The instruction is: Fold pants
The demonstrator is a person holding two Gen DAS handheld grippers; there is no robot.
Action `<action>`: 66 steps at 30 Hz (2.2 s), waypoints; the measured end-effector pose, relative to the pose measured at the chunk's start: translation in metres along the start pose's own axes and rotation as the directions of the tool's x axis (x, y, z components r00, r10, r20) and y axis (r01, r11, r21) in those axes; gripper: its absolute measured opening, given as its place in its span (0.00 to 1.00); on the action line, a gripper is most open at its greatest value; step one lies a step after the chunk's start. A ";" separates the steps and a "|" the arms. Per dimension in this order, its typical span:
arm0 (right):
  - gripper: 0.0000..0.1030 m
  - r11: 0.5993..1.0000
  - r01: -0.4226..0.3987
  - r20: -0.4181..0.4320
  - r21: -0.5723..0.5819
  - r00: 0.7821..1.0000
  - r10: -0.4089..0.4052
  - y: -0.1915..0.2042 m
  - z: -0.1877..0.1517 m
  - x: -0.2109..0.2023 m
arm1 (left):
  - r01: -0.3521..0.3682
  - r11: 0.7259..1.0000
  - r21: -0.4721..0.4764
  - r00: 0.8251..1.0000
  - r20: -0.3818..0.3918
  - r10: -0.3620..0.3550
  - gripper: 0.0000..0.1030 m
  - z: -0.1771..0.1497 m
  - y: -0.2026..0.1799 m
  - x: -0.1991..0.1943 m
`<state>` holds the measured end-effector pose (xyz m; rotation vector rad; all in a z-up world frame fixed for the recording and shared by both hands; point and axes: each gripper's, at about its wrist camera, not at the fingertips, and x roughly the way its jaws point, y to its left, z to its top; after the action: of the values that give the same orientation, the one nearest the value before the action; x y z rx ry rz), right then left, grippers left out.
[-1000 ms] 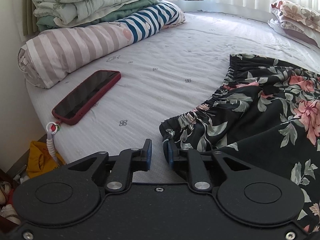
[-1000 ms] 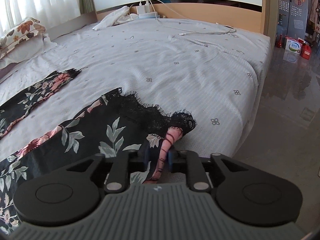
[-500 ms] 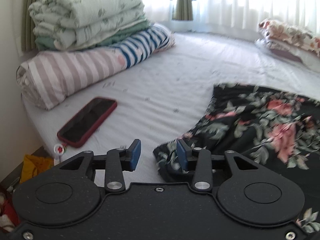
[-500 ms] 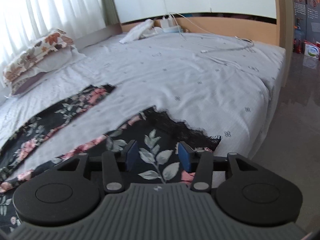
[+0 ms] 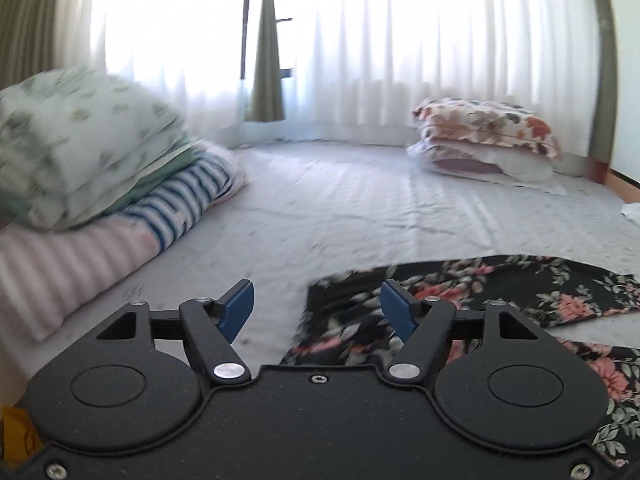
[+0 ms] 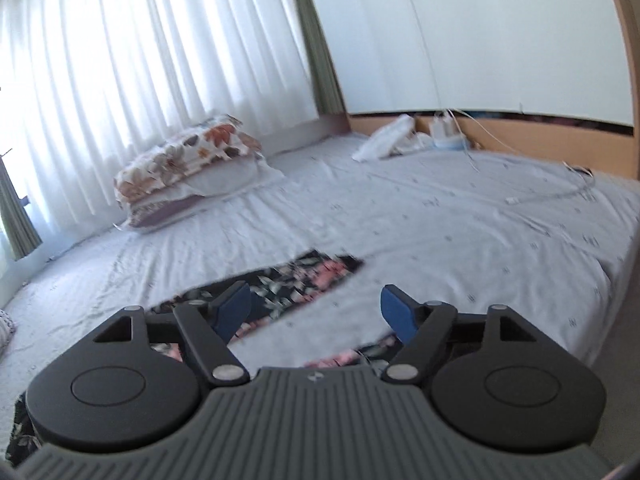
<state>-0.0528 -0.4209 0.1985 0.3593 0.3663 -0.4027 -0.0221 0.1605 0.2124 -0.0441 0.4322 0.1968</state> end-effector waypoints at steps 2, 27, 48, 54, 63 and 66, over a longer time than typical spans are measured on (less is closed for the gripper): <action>0.84 1.000 -0.014 0.010 -0.011 1.000 0.014 0.013 0.015 0.004 | 0.036 0.999 0.034 0.999 -0.005 -0.035 0.81 0.019 -0.010 0.006; 0.85 0.993 0.108 -0.296 0.036 0.951 -0.093 0.067 0.045 0.282 | -0.118 0.950 -0.287 0.887 -0.461 -0.029 0.79 0.031 -0.004 0.362; 0.85 0.966 0.257 -0.373 0.043 0.901 -0.223 0.064 0.011 0.474 | -0.300 0.941 -0.156 0.871 -0.448 0.204 0.88 -0.035 -0.007 0.457; 0.68 0.949 0.316 -0.437 0.006 0.854 -0.282 0.058 0.002 0.515 | -0.304 0.946 -0.111 0.892 -0.381 0.242 0.55 -0.037 -0.014 0.451; 0.02 0.943 0.311 -0.383 0.119 0.890 -0.245 0.046 0.005 0.494 | -0.349 0.935 -0.062 0.903 -0.291 0.317 0.01 -0.032 -0.021 0.433; 0.02 0.947 0.297 -0.333 0.124 0.911 -0.242 0.045 0.021 0.474 | -0.345 0.935 -0.079 0.908 -0.278 0.312 0.01 -0.025 -0.019 0.422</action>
<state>0.3784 -0.5379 0.0339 0.5470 0.7008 -0.6551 0.3470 0.2157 0.0127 -0.1228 0.6916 0.5576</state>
